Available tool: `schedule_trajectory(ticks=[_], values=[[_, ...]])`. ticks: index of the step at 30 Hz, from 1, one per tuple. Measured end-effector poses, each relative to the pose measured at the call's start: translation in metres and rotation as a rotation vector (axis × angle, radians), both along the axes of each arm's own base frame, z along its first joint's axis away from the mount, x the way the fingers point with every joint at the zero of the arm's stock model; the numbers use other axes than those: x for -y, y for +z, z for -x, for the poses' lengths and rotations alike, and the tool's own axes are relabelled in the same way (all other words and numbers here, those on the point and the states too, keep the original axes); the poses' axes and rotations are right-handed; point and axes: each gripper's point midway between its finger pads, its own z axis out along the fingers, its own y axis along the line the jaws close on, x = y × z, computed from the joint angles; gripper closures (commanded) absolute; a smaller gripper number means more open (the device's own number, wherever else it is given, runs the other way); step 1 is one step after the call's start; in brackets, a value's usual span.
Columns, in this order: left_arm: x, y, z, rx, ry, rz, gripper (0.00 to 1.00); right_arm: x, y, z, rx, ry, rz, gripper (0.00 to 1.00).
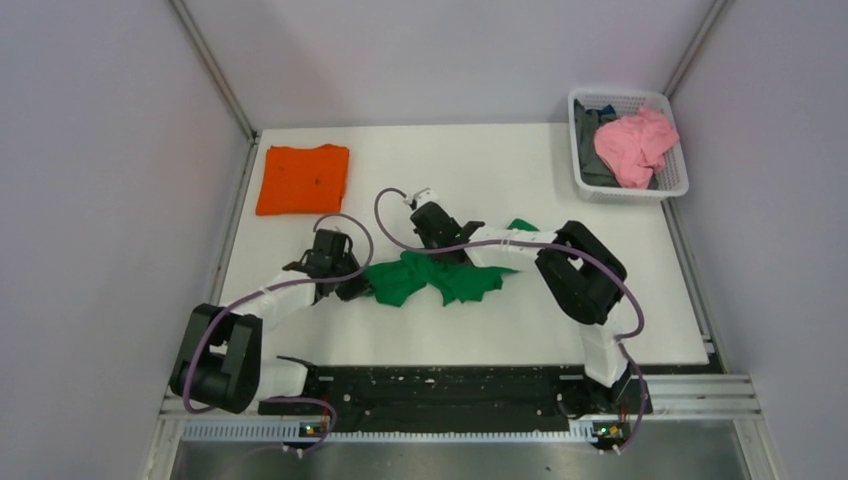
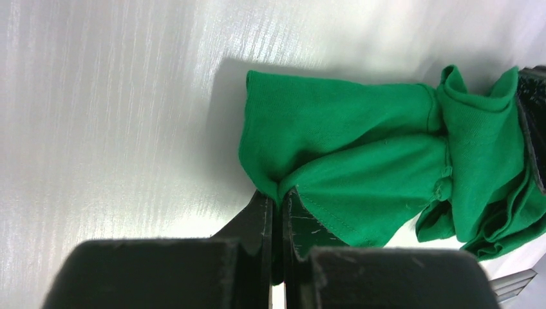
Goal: Fold and stack the t-shirts
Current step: Flatten out the tshirt
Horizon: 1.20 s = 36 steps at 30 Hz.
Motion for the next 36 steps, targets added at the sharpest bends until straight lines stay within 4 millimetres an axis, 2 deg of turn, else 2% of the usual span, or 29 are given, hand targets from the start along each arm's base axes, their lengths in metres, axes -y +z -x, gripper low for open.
schedule_trajectory(ticks=[1, 8, 11, 14, 18, 20, 25, 27, 29, 31, 34, 36], values=[[0.000, 0.000, 0.000, -0.001, 0.000, 0.000, 1.00, -0.003, 0.001, 0.004, -0.017, 0.016, -0.023, 1.00], [0.000, 0.000, 0.001, -0.003, 0.000, 0.000, 1.00, -0.016, 0.015, 0.023, -0.066, 0.102, -0.134, 1.00], [-0.001, 0.001, 0.003, -0.006, 0.000, -0.002, 1.00, -0.013, 0.032, 0.023, -0.031, 0.097, -0.160, 1.00], [-0.002, 0.007, 0.006, 0.001, 0.001, -0.002, 1.00, -0.004, 0.062, 0.017, 0.047, 0.060, -0.180, 1.00], [-0.005, 0.024, 0.008, 0.047, 0.011, -0.003, 1.00, 0.022, 0.114, 0.007, 0.179, -0.026, -0.224, 1.00], [-0.008, 0.035, 0.009, 0.084, 0.019, -0.005, 1.00, 0.042, 0.137, 0.002, 0.235, -0.080, -0.258, 1.00], [-0.015, 0.059, 0.013, 0.160, 0.039, -0.012, 1.00, 0.116, 0.168, -0.001, 0.322, -0.241, -0.311, 1.00], [-0.018, 0.070, 0.015, 0.194, 0.045, -0.011, 1.00, 0.132, 0.174, 0.007, 0.336, -0.240, -0.331, 1.00], [-0.018, 0.079, 0.015, 0.228, 0.046, -0.004, 1.00, 0.122, 0.181, 0.019, 0.316, -0.155, -0.381, 0.83], [-0.018, 0.085, 0.014, 0.250, 0.046, 0.003, 1.00, 0.093, 0.183, 0.035, 0.258, -0.013, -0.452, 0.72], [-0.017, 0.086, 0.015, 0.248, 0.045, 0.006, 1.00, 0.050, 0.166, 0.066, 0.161, 0.144, -0.471, 0.51], [-0.017, 0.083, 0.016, 0.234, 0.043, 0.005, 1.00, 0.018, 0.145, 0.093, 0.088, 0.249, -0.444, 0.47]])
